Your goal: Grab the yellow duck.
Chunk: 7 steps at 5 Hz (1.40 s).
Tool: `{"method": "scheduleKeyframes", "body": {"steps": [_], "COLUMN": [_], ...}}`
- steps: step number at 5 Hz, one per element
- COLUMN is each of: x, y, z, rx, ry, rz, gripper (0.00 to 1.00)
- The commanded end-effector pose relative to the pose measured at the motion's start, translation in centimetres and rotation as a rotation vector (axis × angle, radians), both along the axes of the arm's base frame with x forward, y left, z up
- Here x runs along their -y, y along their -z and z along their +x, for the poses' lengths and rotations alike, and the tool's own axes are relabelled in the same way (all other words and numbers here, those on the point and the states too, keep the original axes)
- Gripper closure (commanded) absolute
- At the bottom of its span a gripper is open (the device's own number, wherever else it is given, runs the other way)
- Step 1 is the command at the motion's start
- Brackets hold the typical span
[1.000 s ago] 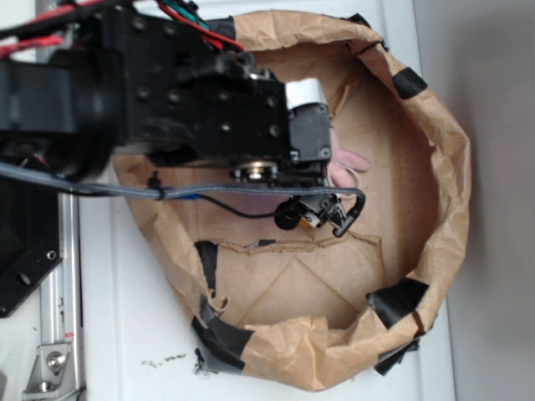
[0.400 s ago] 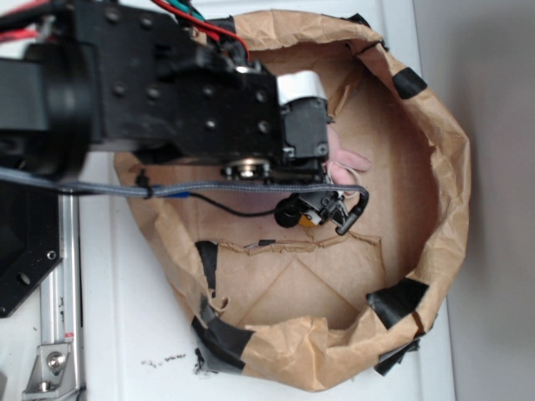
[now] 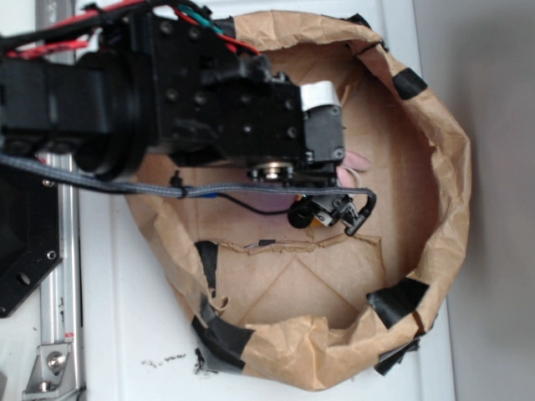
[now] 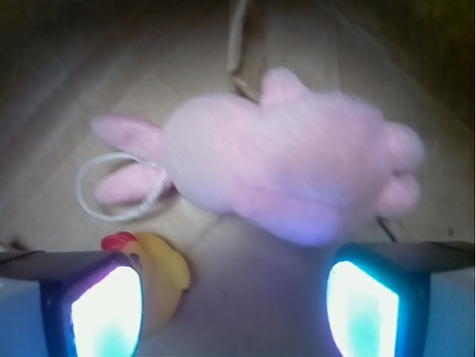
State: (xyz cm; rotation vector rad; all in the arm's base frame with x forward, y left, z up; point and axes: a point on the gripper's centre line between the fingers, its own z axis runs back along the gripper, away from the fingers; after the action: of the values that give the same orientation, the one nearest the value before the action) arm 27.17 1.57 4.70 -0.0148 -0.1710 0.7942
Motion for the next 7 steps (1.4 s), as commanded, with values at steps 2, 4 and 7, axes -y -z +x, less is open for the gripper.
{"method": "scheduleKeyframes", "body": {"steps": [2, 4, 7], "x": [-0.3, -0.5, 1.3], "y": [1.1, 1.4, -1.0], "z": [-2.7, -1.5, 1.5], "rx": [-0.053, -0.044, 0.036], "ry": [0.003, 0.005, 0.033], "rz": [0.002, 0.015, -0.029], "gripper": [0.00, 0.00, 0.00]}}
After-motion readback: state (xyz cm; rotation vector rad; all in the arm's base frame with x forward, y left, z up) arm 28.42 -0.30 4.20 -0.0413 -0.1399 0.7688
